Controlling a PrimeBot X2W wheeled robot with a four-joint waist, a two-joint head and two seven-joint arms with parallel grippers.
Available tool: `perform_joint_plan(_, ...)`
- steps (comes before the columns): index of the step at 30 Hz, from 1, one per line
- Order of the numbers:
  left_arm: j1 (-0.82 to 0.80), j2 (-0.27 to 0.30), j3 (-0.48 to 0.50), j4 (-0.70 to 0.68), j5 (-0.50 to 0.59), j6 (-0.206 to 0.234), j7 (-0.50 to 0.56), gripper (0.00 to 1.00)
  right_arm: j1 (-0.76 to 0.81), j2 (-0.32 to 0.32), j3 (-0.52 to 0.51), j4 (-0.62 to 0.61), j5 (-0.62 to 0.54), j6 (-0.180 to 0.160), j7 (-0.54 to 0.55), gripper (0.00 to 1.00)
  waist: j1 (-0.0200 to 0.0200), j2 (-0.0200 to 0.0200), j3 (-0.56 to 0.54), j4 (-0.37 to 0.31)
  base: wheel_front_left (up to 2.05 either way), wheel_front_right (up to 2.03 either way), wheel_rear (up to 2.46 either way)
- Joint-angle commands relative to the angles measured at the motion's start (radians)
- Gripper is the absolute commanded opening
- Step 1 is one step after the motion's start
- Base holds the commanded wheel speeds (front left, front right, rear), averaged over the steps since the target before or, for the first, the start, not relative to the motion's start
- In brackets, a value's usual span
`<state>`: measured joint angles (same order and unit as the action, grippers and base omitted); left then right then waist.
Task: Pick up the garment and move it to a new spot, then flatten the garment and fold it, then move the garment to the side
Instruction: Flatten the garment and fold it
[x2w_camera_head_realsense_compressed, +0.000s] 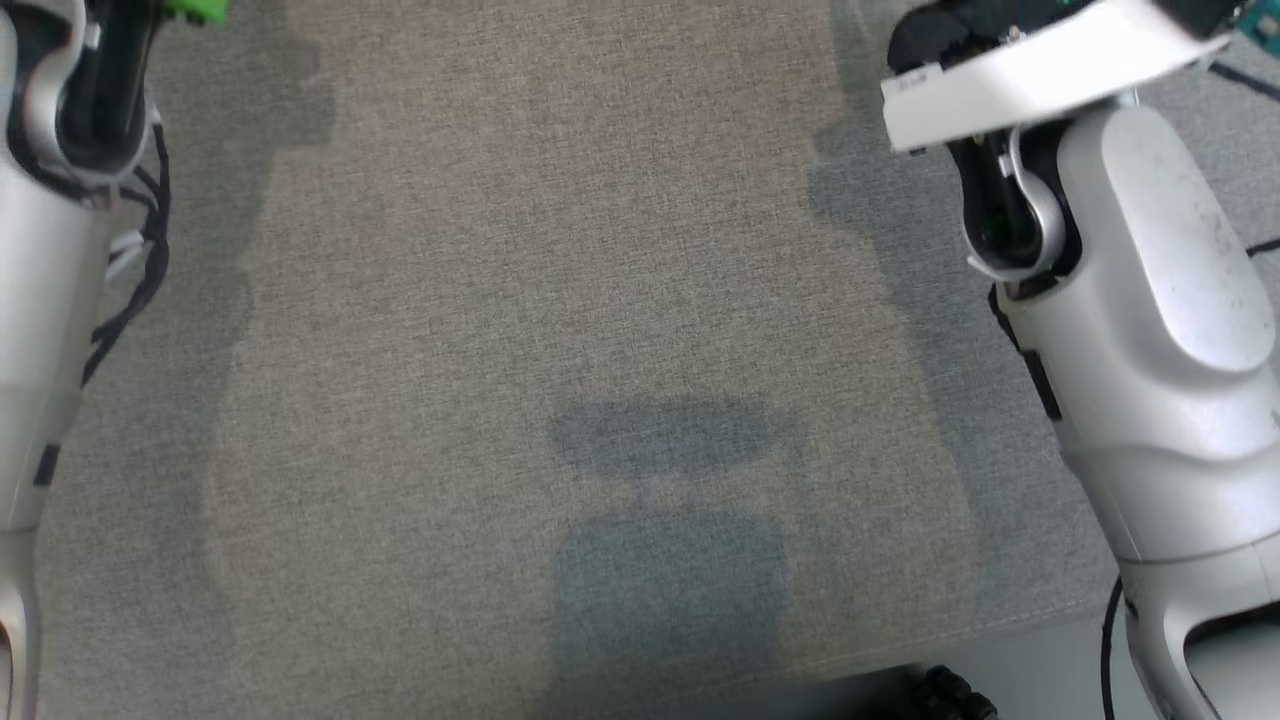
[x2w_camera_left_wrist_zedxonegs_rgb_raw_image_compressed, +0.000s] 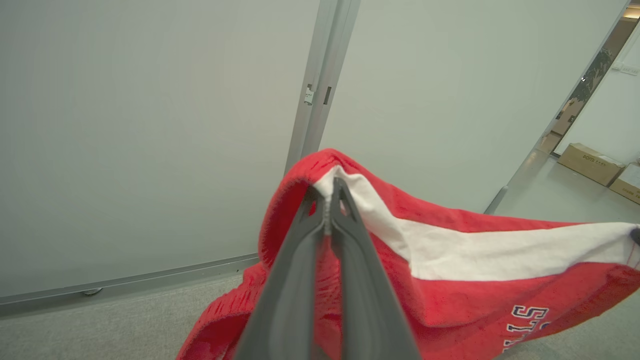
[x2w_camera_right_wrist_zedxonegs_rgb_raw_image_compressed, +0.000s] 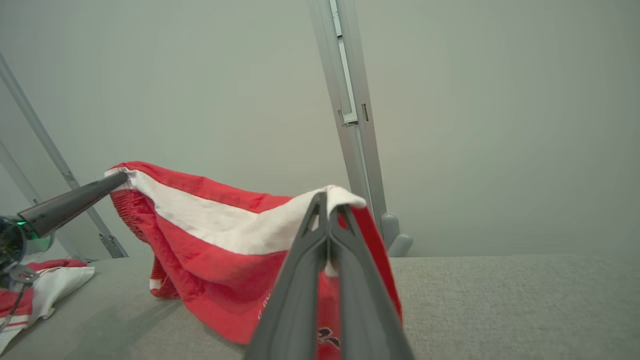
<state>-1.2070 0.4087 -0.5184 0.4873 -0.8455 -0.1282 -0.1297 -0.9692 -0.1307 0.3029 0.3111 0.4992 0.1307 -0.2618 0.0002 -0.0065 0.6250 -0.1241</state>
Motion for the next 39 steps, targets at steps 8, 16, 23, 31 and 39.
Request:
perform_joint_plan(8,0.357,0.082,-0.030,-0.229,-0.121,-0.002,-0.114,0.00,0.322,-0.046,-0.050,-0.157,0.000,0.000,-0.003,0.00,-0.0002,0.0065,-0.114,0.061,0.00,0.00,0.00)
perform_joint_plan(16,0.726,-0.011,0.025,-0.322,-0.052,0.018,-0.136,0.00,0.639,-0.020,-0.141,-0.251,0.025,0.000,-0.003,0.00,-0.0002,0.0065,-0.229,0.086,0.00,0.00,0.00)
perform_joint_plan(23,0.971,-0.121,0.146,-0.358,0.027,0.008,-0.136,0.00,0.813,0.001,-0.185,-0.303,0.037,0.000,-0.003,0.00,-0.0002,0.0065,-0.322,0.073,0.00,0.00,0.00)
perform_joint_plan(31,1.219,-0.233,0.254,-0.424,0.105,-0.002,-0.136,0.00,0.969,-0.018,-0.161,-0.354,0.038,0.000,-0.003,0.00,-0.0002,0.0065,-0.443,0.055,0.00,0.00,0.00)
perform_joint_plan(39,1.353,-0.239,0.289,-0.513,0.138,-0.002,-0.136,0.00,1.076,-0.030,-0.139,-0.402,0.044,0.000,-0.003,0.00,-0.0002,0.0065,-0.509,0.045,0.00,0.00,0.00)
